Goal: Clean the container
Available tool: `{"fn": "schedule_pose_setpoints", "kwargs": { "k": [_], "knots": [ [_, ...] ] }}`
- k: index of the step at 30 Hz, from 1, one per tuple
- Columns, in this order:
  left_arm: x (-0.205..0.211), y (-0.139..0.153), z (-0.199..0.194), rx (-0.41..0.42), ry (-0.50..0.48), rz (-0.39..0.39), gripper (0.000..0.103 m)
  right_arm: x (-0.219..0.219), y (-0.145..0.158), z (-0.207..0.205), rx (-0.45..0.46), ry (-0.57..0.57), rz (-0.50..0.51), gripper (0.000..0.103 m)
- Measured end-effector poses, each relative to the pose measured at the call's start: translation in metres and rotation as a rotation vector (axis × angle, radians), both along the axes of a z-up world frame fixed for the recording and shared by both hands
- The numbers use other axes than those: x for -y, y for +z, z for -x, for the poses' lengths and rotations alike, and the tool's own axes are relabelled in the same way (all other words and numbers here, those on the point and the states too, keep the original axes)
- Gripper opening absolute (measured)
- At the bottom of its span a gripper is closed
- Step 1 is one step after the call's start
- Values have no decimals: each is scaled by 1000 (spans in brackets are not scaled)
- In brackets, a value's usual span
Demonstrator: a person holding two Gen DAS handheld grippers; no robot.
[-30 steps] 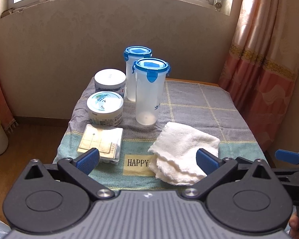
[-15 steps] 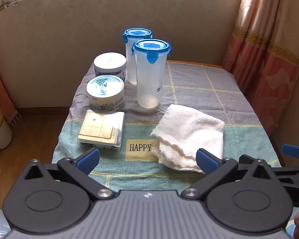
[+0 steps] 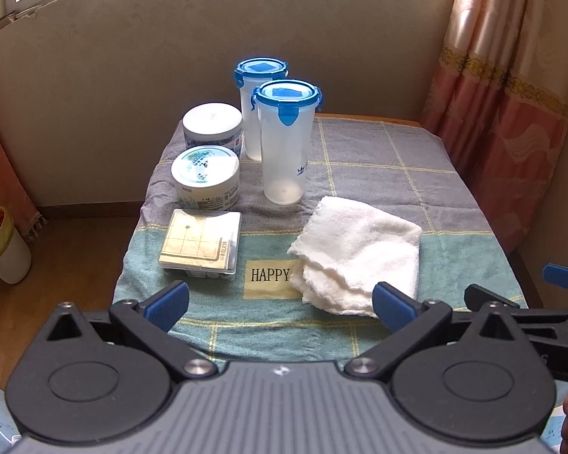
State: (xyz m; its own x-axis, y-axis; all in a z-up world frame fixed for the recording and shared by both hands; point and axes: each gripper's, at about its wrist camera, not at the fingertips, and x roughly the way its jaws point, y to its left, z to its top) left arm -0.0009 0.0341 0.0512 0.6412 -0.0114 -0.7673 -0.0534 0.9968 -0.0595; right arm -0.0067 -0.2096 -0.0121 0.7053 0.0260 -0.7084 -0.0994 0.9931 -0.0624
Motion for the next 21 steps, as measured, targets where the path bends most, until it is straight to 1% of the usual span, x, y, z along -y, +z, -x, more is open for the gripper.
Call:
{"fn": "schedule_pose_setpoints", "kwargs": {
  "k": [4, 10, 21],
  "knots": [
    [0, 4, 7, 10, 2, -11, 103, 8, 7, 4, 16, -20, -8, 103],
    [1, 7, 10, 10, -2, -17, 103, 8, 16, 14, 43, -9, -7, 103],
    [0, 8, 10, 16, -1, -15, 103, 2, 19, 19, 49, 14, 4, 103]
  ]
}}
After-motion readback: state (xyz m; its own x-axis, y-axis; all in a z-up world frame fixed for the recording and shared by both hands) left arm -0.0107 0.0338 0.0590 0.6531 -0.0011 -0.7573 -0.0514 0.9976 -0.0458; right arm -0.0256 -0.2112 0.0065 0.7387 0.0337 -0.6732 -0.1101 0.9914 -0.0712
